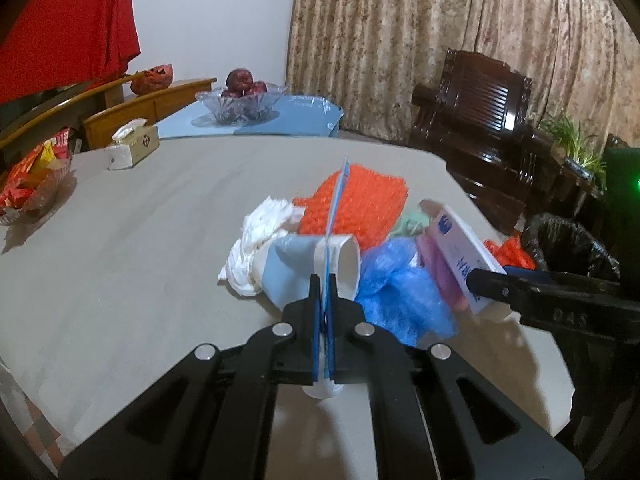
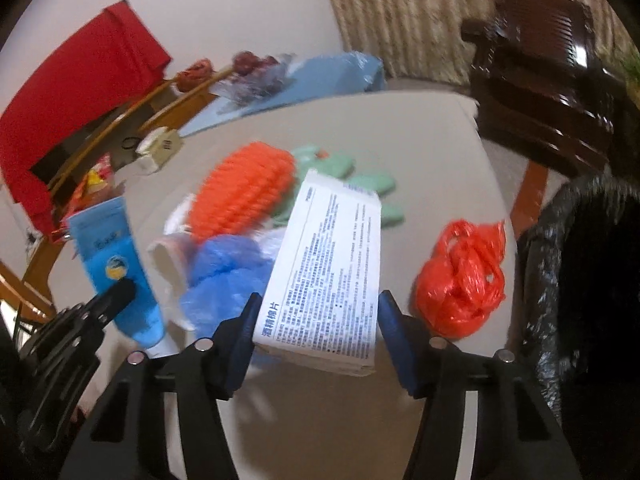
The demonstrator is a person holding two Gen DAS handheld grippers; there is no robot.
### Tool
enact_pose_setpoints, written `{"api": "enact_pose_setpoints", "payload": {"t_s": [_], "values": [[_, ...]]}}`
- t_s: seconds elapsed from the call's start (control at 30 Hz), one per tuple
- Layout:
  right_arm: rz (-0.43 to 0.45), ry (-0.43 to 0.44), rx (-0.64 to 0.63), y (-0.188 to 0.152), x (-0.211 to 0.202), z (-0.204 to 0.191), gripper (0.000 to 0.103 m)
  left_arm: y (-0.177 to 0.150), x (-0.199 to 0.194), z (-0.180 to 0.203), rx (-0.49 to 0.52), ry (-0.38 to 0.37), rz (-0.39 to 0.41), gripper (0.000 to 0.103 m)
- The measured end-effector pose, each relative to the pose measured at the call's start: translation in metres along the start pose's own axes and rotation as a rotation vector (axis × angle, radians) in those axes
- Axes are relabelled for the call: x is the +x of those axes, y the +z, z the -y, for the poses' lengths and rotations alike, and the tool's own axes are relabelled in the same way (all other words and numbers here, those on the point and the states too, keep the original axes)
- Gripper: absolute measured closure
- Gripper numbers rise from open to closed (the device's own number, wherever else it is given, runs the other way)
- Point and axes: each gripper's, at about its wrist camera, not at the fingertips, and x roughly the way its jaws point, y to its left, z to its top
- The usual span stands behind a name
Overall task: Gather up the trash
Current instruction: 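Carry tube and packet over the black bin and open both tools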
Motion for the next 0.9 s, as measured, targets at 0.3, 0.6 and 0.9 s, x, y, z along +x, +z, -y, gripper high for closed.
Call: {"api": "enact_pose_setpoints", "payload": {"t_s": [0.3, 0.6, 0.9], "values": [[0.069, 0.083, 0.055, 0.005, -0.048, 0.014, 0.046, 0.022, -0.021, 0.025, 0.013, -0.079, 0.039, 0.101], [0.204, 0.028, 0.128, 0.010, -0.114, 0.064, 0.047, 0.040, -0.024, 0.079, 0.066, -0.205, 0.051, 0.101], [0.217, -0.176, 0.253, -0.027, -0.158, 0.160, 0.047, 0.043, -0.005, 0.180, 0.167, -0.403, 0.032, 0.101]]}}
